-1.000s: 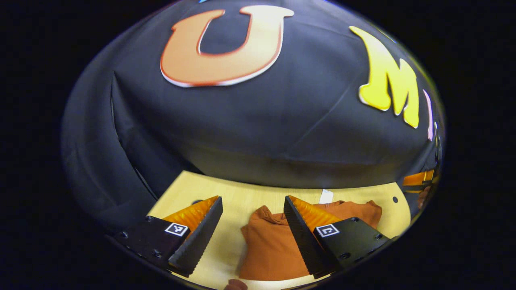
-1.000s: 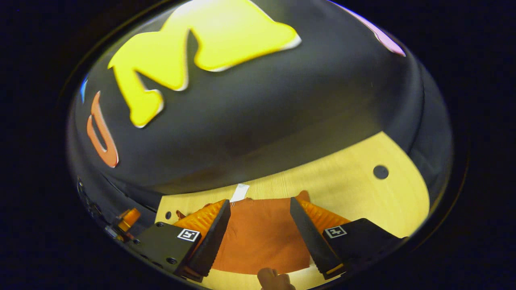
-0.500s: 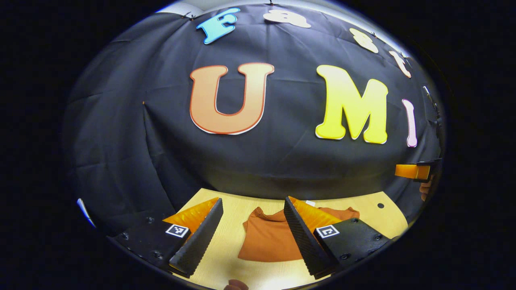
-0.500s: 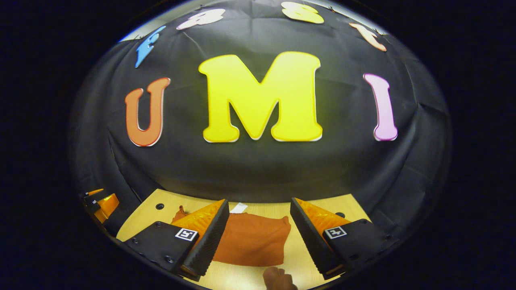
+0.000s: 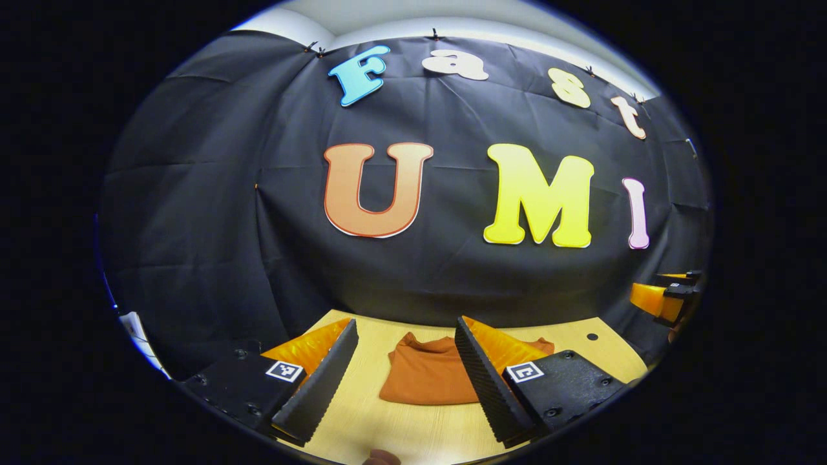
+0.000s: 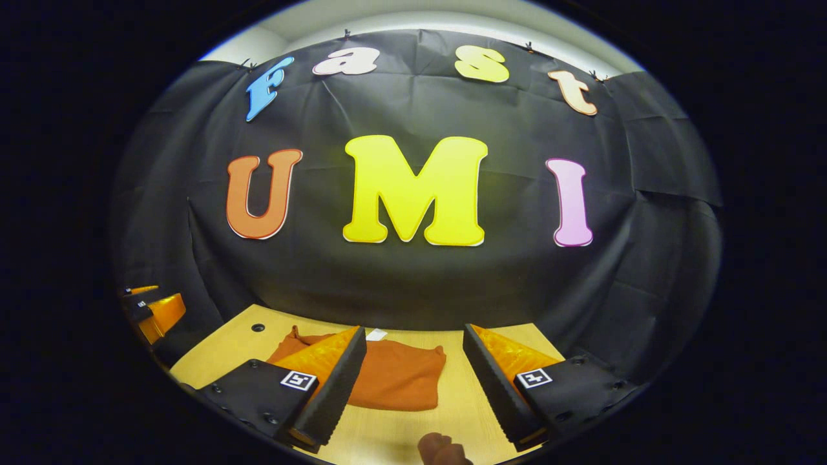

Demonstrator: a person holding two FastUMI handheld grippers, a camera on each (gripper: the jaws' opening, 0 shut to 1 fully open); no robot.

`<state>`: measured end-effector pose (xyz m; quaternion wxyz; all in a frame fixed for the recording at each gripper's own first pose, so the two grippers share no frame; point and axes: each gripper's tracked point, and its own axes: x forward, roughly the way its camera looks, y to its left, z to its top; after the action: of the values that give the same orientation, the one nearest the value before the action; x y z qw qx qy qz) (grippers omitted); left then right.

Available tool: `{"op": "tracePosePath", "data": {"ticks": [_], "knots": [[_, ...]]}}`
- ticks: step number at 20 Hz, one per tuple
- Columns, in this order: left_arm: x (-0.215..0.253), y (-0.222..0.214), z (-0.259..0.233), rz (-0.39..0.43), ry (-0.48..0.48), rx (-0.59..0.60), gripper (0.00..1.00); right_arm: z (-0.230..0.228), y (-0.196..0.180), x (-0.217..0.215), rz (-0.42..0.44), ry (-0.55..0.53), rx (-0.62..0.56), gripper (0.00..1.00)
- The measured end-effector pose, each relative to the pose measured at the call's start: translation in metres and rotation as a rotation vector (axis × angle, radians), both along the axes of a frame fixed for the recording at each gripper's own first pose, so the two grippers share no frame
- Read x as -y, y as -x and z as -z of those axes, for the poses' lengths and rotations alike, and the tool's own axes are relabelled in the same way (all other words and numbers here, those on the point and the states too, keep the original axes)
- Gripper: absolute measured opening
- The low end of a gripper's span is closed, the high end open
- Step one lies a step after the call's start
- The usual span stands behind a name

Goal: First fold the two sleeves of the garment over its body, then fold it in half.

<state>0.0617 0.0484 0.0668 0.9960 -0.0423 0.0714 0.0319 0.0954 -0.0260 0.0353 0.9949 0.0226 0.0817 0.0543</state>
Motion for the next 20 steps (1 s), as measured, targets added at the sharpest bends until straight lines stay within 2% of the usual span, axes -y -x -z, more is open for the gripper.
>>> {"op": "tracePosePath", "data": {"ticks": [3, 9, 20], "knots": [[0.003, 0.004, 0.002, 0.008, 0.001, 0.002, 1.0, 0.0, 0.007, 0.012, 0.037, 0.031, 0.02, 0.96], [0.007, 0.005, 0.0, 0.029, -0.008, 0.006, 0.98, -0.003, 0.015, -0.01, -0.01, 0.048, 0.041, 0.96], [0.017, 0.001, -0.011, 0.055, -0.037, 0.036, 0.98, -0.009, 0.01, -0.012, -0.012, 0.036, 0.055, 0.96]]}}
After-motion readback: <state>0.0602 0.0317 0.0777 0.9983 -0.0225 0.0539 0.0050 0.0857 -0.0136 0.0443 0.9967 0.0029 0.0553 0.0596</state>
